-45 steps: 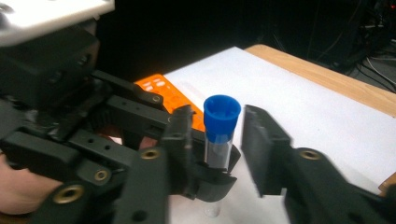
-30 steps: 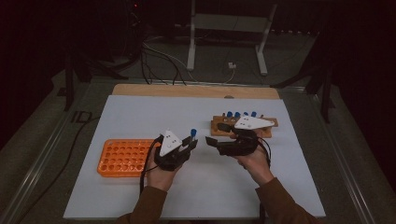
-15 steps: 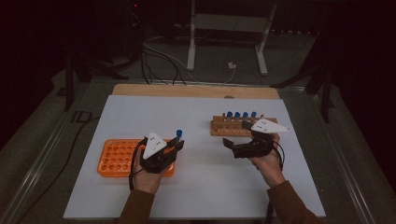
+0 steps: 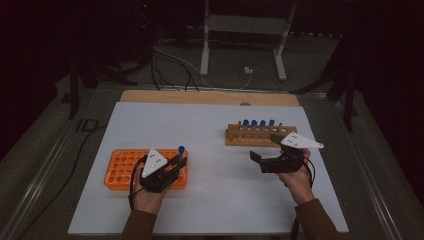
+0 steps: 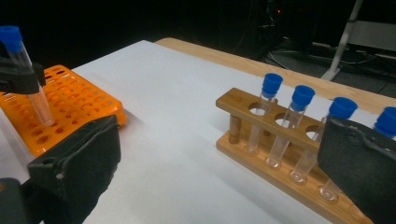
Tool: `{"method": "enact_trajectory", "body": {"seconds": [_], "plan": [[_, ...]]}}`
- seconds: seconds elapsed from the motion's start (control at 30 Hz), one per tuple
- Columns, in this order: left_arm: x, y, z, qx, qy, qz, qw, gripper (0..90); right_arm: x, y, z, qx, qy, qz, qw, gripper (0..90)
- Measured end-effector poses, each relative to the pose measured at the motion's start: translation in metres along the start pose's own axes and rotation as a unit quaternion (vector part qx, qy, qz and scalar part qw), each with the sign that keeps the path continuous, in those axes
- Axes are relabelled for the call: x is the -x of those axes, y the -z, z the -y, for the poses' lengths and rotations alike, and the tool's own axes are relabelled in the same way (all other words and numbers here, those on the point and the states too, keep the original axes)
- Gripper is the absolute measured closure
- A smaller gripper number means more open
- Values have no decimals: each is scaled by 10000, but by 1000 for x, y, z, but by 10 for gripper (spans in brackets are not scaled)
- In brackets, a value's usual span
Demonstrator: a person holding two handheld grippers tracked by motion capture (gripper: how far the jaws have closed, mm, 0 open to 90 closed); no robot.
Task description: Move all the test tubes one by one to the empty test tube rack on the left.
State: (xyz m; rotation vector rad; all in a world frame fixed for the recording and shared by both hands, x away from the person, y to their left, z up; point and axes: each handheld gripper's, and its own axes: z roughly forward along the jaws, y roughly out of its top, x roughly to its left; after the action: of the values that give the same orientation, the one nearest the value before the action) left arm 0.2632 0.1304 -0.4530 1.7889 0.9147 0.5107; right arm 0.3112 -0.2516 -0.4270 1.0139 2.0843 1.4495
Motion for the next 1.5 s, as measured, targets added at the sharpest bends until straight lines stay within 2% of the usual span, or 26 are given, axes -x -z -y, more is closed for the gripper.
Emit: {"method": "enact_trajectory", "body": {"seconds": [0.3,0.5,0.73,1.07,1.5], "plan": [[-2,7,14,-97,90,52,9999,765,2,3,4,78,-131,-2,9999,2],[-3,9,22,-279,37,60,9996,766,4,6,5,92,-157,7,9998,2],[-3,11,29,-498,-72,37,9987,765,5,7,8,57,-178,8,9998,2],[2,5,33,-815,-390,4,9959,766,4,6,9,29,-157,-17,9999,2],[7,-1,37,-1075,-528,-38,9928,768,4,4,11,-20,-149,-38,9999,2]]}}
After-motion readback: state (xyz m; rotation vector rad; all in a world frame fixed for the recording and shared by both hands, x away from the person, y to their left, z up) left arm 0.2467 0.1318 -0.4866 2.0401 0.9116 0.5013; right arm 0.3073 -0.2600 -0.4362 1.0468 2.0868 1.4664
